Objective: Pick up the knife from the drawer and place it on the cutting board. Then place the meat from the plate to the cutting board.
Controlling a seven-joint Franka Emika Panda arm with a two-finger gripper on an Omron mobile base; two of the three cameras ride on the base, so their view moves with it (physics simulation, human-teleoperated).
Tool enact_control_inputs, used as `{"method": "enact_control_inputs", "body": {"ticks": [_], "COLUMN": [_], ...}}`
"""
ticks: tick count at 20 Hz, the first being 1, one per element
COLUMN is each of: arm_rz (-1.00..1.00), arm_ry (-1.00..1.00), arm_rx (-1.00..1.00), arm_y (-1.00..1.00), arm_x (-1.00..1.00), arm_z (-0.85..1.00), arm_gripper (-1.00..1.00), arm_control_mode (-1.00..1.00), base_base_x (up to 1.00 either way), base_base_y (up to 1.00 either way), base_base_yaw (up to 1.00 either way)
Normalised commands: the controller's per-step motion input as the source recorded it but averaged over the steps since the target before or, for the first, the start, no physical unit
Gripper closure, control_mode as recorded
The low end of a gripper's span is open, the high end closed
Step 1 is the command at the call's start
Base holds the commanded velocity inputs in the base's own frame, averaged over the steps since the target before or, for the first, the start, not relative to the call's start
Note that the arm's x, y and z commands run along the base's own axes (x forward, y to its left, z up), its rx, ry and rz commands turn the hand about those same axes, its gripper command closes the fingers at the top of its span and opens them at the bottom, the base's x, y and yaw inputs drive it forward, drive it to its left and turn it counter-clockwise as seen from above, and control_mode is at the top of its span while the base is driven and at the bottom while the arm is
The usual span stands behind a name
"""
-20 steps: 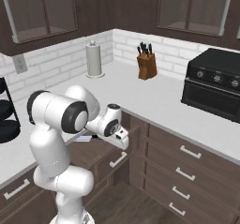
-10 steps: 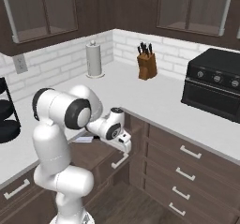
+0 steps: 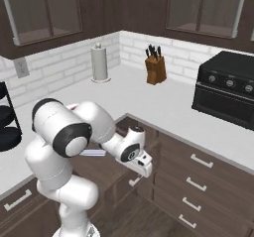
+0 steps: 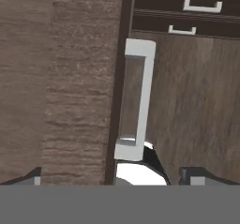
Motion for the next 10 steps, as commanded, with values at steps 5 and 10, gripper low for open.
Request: {"method": "enact_control_inputs", "body": {"ticks": [5, 10], "arm_rz": [0.0, 0.0], "arm_ry": [0.01, 0.05], "arm_rx": [0.01, 0.08], "arm_y": [-0.8, -1.0], "arm_x": [-0.82, -0.54], "arm_z": [0.0, 0.08], "arm_gripper": [-1.0, -1.0], "arm_control_mode": [-1.0, -1.0], "base_base_x": [0.0, 0.0], "base_base_y": [0.0, 0.0], "base_base_yaw": [0.0, 0.0]}}
